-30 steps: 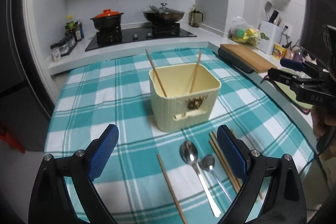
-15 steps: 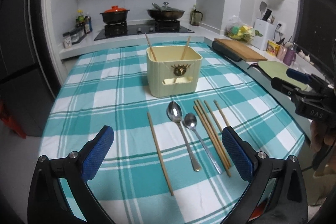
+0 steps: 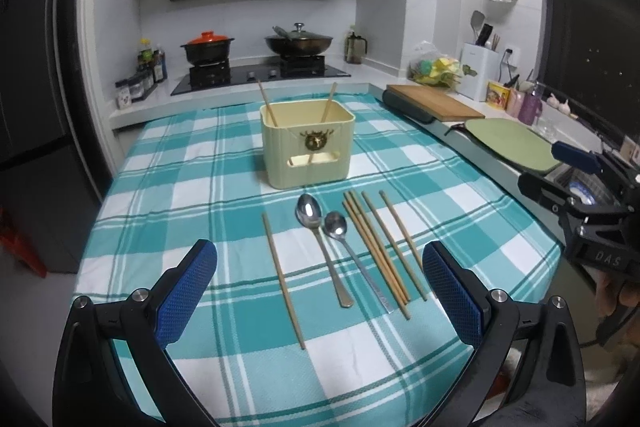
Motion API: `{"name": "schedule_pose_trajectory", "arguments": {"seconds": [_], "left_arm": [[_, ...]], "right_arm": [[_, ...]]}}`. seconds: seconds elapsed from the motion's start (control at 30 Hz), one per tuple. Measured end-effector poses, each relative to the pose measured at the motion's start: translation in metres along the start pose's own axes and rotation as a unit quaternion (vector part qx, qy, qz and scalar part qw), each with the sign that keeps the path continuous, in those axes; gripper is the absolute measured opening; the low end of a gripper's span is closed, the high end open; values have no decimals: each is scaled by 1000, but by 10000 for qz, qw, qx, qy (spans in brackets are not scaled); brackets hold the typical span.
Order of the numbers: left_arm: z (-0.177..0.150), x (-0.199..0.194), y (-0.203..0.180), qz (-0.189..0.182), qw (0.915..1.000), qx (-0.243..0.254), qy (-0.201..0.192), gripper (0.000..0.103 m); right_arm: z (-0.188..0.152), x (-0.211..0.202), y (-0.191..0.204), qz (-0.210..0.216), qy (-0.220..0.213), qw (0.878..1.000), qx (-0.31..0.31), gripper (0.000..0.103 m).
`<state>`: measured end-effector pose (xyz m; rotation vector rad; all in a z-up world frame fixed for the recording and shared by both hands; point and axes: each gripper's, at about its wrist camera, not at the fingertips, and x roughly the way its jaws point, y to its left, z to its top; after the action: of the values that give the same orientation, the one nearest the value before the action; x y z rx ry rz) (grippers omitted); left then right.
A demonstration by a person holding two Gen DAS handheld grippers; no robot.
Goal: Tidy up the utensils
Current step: 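Withdraw both tools from the holder back over the utensils, then close the right gripper on a chopstick while the left gripper grasps another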
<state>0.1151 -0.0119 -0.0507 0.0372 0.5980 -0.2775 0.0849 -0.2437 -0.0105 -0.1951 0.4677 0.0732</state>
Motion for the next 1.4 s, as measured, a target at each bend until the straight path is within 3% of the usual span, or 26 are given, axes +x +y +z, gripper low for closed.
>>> {"name": "schedule_pose_trajectory", "arguments": {"seconds": [0.23, 0.53, 0.93, 1.2, 1.4], "left_arm": [[-7, -23, 15, 378, 9990, -198, -154, 103], [-19, -13, 31, 553, 9968, -559, 103, 103], [0, 9, 23, 506, 9975, -450, 214, 103], [-28, 21, 48, 844, 9924, -799, 400, 103], [-45, 52, 66, 883, 9878, -1035, 759, 103]], "right_arm": [[-21, 4, 31, 344, 230, 9989, -235, 86], [-28, -4, 55, 615, 61, 9971, -445, 86], [-48, 4, 15, 82, 38, 9999, -126, 86], [-63, 17, -4, -15, 4, 9996, 295, 86], [-73, 43, -20, -9, 396, 9971, 653, 86]]}}
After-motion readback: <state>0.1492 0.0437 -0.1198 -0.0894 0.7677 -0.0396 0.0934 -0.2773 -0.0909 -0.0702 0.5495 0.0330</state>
